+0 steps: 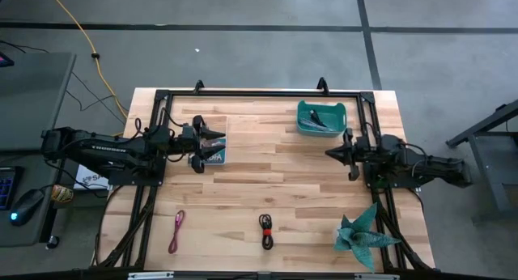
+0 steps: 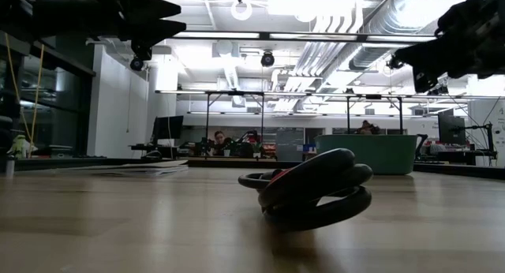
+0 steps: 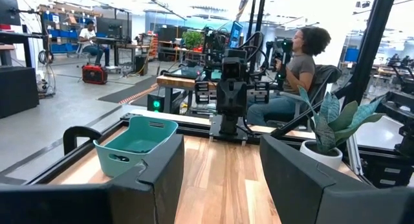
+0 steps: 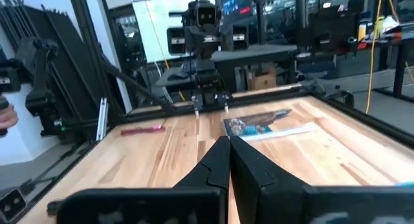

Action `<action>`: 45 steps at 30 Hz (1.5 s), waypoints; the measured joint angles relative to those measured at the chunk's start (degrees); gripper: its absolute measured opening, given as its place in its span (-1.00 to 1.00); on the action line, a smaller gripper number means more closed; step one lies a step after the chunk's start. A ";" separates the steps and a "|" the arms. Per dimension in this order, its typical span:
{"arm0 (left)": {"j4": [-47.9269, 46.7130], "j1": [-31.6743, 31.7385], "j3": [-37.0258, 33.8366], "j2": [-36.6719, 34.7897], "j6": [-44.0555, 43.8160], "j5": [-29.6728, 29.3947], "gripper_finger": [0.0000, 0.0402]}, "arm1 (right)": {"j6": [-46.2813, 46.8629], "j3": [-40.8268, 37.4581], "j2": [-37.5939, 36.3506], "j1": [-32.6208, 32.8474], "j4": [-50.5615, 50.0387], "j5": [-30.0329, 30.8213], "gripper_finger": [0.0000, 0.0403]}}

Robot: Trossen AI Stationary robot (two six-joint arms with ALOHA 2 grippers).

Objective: Pick and place USB-C Cables
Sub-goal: Put the pink charger cable into the green bin

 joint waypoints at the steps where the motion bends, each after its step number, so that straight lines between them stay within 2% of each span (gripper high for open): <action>1: 0.00 0.00 0.00 0.00 0.00 0.00 -0.09 | 0.29 0.00 0.23 0.23 0.78 0.11 -1.00; 4: 0.01 0.00 0.00 -0.01 -0.05 0.00 -0.09 | -0.42 0.00 0.89 1.70 0.40 0.84 -1.00; 13: -0.05 -0.02 0.00 -0.02 -0.03 0.00 -0.09 | -2.07 -0.02 0.78 7.98 -1.22 9.75 -1.00; 39: -0.40 -0.02 0.00 0.00 0.00 0.00 -0.09 | -2.03 -0.07 0.80 8.22 -1.19 9.77 -1.00; 45: 3.16 -0.45 1.99 0.00 -3.11 -0.04 -0.09 | -1.64 -0.07 0.80 8.20 -1.18 9.77 -1.00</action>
